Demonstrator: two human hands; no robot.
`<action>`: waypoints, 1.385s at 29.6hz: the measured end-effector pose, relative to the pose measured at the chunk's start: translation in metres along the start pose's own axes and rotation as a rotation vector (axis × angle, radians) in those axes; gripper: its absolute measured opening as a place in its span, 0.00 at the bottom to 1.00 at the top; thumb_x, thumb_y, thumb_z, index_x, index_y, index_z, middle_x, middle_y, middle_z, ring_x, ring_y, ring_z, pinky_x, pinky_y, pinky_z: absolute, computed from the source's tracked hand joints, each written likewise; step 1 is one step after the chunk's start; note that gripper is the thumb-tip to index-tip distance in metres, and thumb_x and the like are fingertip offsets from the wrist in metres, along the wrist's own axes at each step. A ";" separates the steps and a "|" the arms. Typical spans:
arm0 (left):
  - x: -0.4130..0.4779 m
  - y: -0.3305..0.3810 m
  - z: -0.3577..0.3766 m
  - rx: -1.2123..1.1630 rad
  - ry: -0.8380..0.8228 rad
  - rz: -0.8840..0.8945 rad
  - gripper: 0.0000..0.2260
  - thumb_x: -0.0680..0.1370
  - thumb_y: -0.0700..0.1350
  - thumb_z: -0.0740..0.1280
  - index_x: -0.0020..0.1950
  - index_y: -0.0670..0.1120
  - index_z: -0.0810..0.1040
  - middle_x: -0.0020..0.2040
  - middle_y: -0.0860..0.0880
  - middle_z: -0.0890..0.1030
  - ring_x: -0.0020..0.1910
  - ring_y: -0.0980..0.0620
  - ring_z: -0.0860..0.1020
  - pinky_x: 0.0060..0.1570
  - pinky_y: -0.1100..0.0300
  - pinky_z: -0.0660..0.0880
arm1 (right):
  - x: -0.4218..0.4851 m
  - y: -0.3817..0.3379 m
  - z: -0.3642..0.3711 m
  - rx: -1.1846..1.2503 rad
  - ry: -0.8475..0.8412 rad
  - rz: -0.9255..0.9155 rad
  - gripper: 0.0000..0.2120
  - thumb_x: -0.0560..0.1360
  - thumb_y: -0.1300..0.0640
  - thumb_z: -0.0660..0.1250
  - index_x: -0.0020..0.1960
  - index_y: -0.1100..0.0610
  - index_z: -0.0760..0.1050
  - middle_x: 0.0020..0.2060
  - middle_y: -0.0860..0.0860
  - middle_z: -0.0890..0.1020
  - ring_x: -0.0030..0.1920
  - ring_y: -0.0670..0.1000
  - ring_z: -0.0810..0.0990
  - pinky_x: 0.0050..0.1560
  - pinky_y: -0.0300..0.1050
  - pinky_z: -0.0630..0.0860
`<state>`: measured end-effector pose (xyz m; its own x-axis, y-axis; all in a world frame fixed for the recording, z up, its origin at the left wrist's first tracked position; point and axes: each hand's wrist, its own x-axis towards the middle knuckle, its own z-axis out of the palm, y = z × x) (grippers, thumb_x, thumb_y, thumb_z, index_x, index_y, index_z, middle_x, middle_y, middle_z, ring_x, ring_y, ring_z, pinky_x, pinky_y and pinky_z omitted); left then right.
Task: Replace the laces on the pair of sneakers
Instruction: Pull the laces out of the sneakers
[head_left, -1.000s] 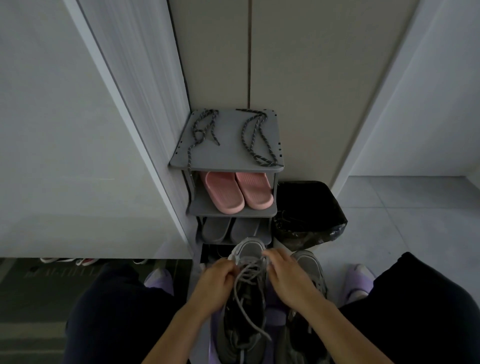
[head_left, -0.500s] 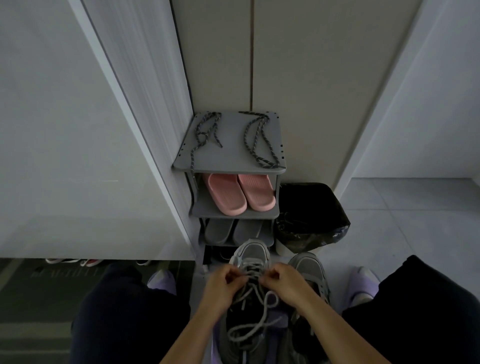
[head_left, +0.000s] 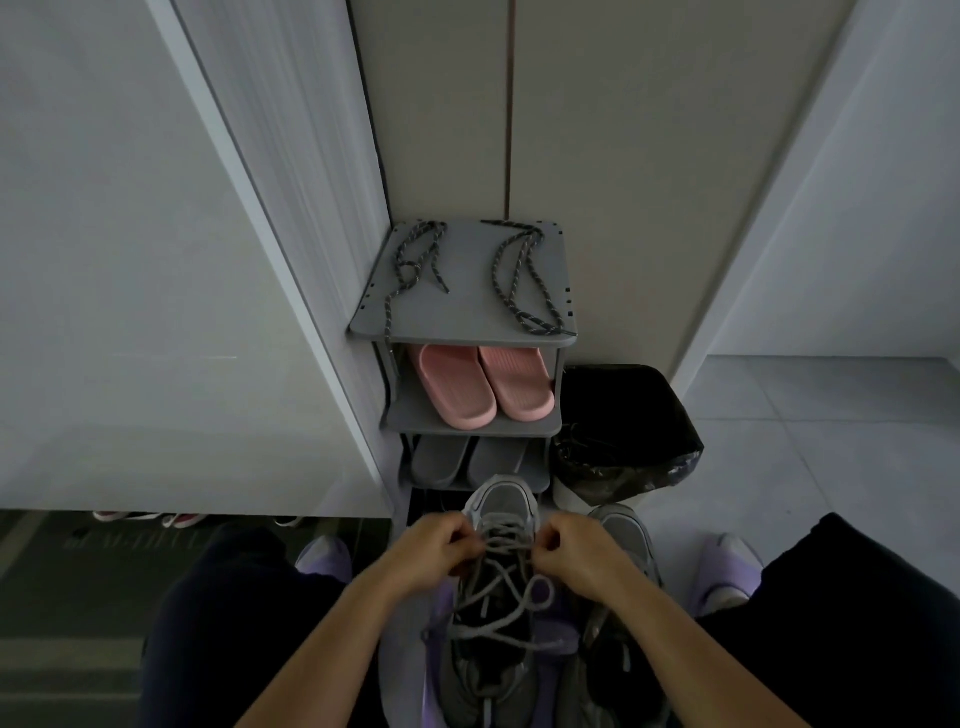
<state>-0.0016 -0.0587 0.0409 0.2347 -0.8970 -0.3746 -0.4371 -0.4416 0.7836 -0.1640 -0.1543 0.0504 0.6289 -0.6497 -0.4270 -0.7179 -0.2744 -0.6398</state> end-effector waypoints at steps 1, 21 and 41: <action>0.000 0.000 -0.002 -0.043 -0.003 -0.008 0.12 0.76 0.40 0.65 0.34 0.49 0.71 0.31 0.53 0.74 0.26 0.68 0.73 0.30 0.75 0.68 | 0.001 0.000 0.001 0.012 0.017 0.000 0.06 0.72 0.59 0.66 0.38 0.55 0.70 0.35 0.49 0.76 0.35 0.46 0.73 0.34 0.36 0.67; -0.008 -0.018 0.052 -0.221 0.300 -0.074 0.07 0.76 0.43 0.66 0.39 0.50 0.71 0.41 0.49 0.74 0.39 0.57 0.72 0.38 0.72 0.68 | -0.015 0.003 0.049 0.772 0.217 0.233 0.06 0.75 0.58 0.67 0.41 0.60 0.75 0.39 0.57 0.80 0.42 0.54 0.78 0.42 0.44 0.72; -0.006 -0.015 0.045 -0.256 0.420 -0.130 0.06 0.78 0.43 0.63 0.40 0.47 0.72 0.41 0.48 0.74 0.42 0.52 0.73 0.37 0.75 0.68 | -0.014 -0.002 0.060 1.093 0.286 0.379 0.07 0.76 0.61 0.63 0.44 0.65 0.76 0.44 0.65 0.81 0.45 0.60 0.80 0.47 0.50 0.75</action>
<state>-0.0355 -0.0471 0.0089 0.6248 -0.7261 -0.2870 -0.1661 -0.4829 0.8598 -0.1535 -0.1024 0.0190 0.2427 -0.7314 -0.6373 -0.1215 0.6288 -0.7680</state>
